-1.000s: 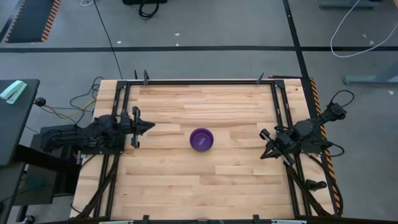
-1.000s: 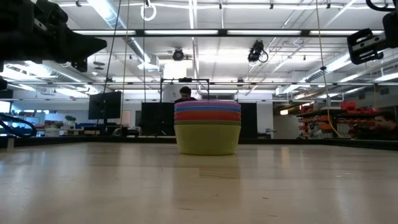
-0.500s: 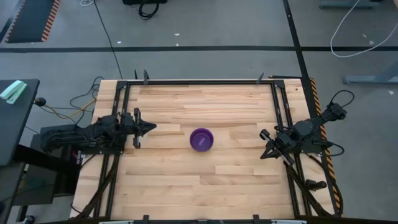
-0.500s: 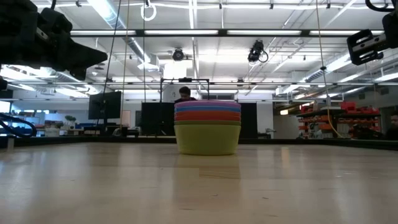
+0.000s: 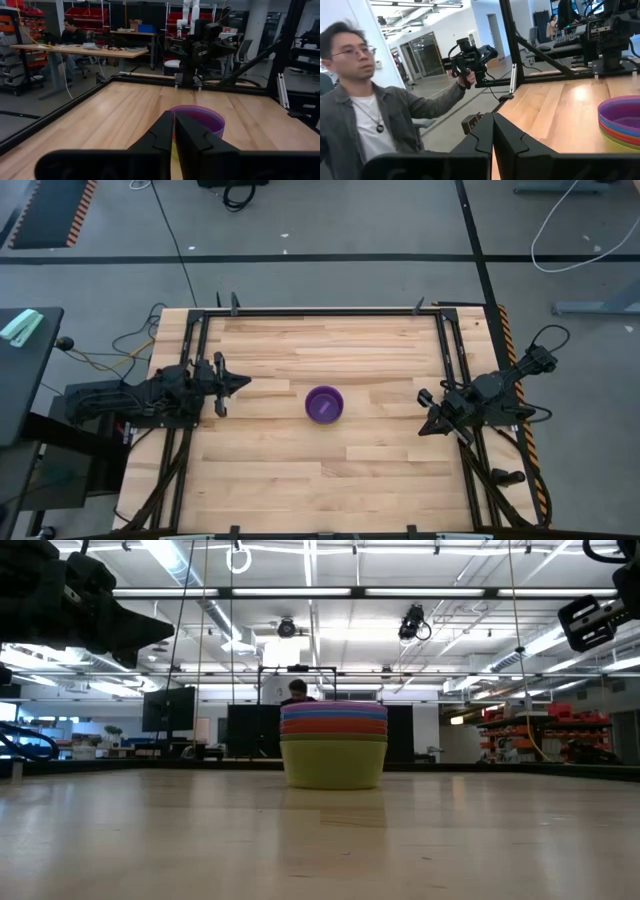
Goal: Nest bowls inside each other
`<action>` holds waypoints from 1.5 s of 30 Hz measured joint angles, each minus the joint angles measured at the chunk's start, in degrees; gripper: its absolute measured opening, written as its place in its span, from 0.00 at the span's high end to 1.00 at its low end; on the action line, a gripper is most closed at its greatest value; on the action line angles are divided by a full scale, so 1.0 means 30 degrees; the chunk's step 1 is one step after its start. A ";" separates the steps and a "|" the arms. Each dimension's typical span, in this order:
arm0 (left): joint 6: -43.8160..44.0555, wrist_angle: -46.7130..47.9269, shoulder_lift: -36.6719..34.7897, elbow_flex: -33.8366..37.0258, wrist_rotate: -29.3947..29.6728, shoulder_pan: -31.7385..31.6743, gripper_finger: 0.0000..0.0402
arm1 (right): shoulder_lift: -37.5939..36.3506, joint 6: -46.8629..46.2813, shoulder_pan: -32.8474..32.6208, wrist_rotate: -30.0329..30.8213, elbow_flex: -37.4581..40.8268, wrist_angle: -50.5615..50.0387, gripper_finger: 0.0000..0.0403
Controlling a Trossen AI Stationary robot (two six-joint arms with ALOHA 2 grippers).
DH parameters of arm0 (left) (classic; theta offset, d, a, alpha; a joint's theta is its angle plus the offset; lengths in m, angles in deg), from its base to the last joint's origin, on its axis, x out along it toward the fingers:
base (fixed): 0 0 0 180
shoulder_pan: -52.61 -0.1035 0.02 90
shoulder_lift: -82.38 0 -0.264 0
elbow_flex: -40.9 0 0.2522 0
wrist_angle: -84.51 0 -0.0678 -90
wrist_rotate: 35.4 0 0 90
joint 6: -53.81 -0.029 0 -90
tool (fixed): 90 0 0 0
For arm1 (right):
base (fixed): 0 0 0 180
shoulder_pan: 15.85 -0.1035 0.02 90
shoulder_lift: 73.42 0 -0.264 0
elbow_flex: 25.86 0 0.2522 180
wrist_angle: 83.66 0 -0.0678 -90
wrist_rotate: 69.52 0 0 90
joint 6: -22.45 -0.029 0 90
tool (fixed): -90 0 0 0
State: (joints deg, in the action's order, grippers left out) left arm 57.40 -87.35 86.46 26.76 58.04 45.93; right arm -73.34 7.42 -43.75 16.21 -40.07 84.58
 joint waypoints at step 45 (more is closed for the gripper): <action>0.0176 -0.0023 0.0007 0.0000 -0.0007 0.0000 0.93 | 0.0000 0.0198 0.0001 -0.0007 0.0000 0.0007 0.97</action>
State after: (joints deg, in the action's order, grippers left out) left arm 57.93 -87.42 86.48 26.76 58.02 45.93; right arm -73.34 8.02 -43.74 16.18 -40.07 84.60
